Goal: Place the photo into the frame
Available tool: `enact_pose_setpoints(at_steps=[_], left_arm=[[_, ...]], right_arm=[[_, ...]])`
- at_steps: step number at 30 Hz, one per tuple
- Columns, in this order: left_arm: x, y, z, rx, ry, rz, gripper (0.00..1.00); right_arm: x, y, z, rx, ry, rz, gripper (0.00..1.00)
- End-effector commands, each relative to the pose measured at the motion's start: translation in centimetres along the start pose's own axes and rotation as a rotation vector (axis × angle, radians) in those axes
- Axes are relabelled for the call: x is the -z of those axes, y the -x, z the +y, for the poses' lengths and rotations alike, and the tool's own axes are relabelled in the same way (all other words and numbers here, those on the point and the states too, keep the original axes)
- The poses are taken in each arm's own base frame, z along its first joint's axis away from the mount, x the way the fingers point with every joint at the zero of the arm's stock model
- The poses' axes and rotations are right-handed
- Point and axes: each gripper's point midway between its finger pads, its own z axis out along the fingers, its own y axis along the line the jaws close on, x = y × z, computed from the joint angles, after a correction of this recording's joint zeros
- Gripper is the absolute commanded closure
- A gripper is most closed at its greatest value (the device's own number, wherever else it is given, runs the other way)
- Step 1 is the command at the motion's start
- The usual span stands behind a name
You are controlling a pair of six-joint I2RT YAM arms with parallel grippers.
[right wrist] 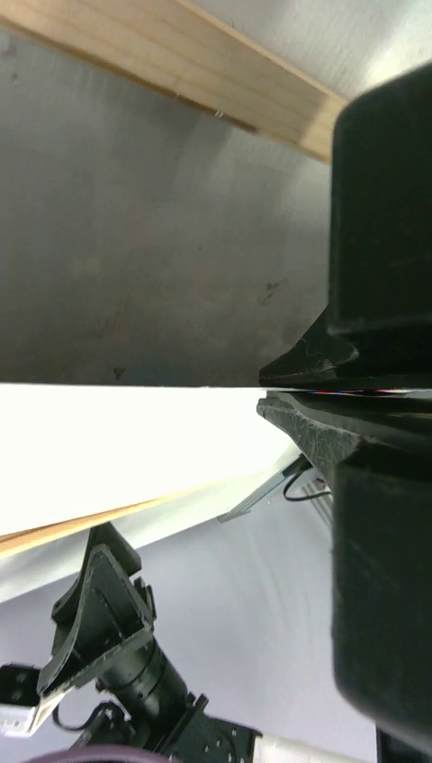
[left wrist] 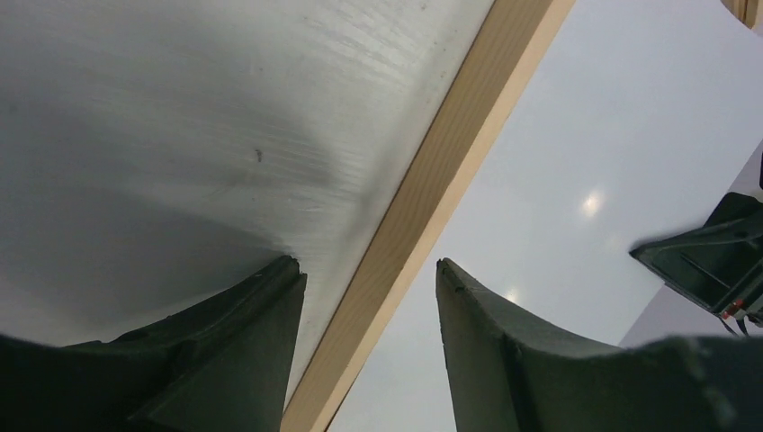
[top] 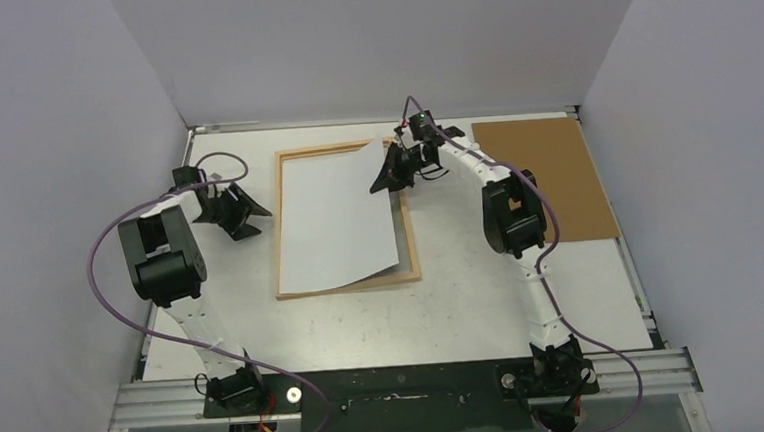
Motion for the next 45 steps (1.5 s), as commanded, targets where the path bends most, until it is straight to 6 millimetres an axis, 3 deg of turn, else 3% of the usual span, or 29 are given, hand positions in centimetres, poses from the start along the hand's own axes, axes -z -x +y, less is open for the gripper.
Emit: enact_pose_setpoints(at_steps=[1, 18, 33, 45], left_arm=[[-0.8, 0.6, -2.7, -0.056, -0.082, 0.001, 0.47], [-1.4, -0.3, -1.5, -0.059, -0.017, 0.025, 0.56], [-1.9, -1.3, -0.6, -0.049, 0.008, 0.066, 0.64], [-2.1, -2.5, -1.6, -0.056, 0.018, 0.108, 0.64]], right_arm=[[0.0, -0.3, 0.2, 0.09, 0.004, 0.006, 1.0], [-0.3, 1.8, -1.0, 0.14, -0.055, -0.116, 1.0], [-0.5, 2.0, -1.6, 0.181, -0.066, -0.117, 1.0], [-0.6, 2.2, -1.6, 0.236, -0.061, -0.124, 0.97]])
